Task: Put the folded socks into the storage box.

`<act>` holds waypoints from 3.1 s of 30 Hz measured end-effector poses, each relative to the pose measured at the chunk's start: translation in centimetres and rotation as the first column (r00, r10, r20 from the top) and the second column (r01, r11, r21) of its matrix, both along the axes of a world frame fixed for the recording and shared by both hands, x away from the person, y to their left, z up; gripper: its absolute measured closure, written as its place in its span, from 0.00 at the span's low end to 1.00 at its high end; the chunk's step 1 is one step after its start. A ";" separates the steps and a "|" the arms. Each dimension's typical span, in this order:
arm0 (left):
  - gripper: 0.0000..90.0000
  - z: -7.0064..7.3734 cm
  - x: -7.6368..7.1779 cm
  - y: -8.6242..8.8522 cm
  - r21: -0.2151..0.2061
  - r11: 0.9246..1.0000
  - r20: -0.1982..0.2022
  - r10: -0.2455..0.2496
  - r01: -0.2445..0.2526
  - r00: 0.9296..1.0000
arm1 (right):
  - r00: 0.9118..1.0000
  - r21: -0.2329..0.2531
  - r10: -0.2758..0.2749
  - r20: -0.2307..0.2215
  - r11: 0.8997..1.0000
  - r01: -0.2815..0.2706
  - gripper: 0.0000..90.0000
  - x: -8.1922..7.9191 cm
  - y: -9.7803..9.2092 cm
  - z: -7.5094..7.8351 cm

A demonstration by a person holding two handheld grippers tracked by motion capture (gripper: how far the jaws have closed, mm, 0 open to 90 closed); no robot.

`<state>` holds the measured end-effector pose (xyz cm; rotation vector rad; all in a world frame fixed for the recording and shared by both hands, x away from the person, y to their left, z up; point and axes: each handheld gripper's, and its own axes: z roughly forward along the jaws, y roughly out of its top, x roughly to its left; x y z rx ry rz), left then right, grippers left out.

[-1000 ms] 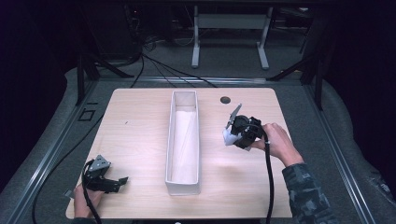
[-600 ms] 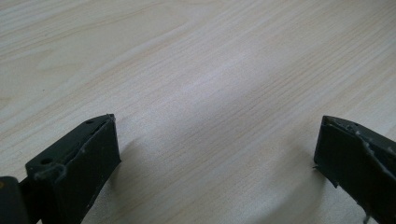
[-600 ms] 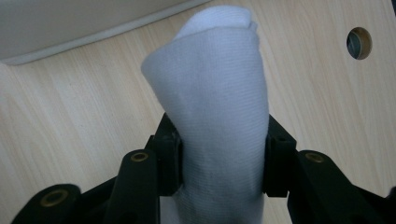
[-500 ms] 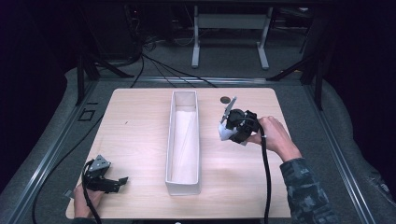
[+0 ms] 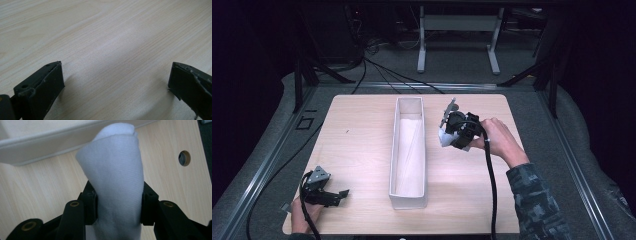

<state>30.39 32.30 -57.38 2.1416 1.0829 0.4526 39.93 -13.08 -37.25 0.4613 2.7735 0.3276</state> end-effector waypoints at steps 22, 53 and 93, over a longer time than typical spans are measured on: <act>0.00 0.0 -0.1 0.0 0.001 1.000 0.003 0.003 -0.003 1.000 | 0.990 0.005 0.138 -0.004 0.990 -0.138 0.65 -0.1 8.1 1.3; 0.00 0.0 -0.1 0.0 0.000 1.000 0.002 -0.001 0.001 1.000 | 0.977 -0.025 0.186 -0.105 0.981 -0.190 0.65 0.5 13.8 -4.8; 0.00 0.0 0.0 0.0 0.000 1.000 0.002 -0.002 0.002 1.000 | 0.965 -0.051 0.188 -0.181 0.978 -0.200 0.62 0.5 14.8 -10.2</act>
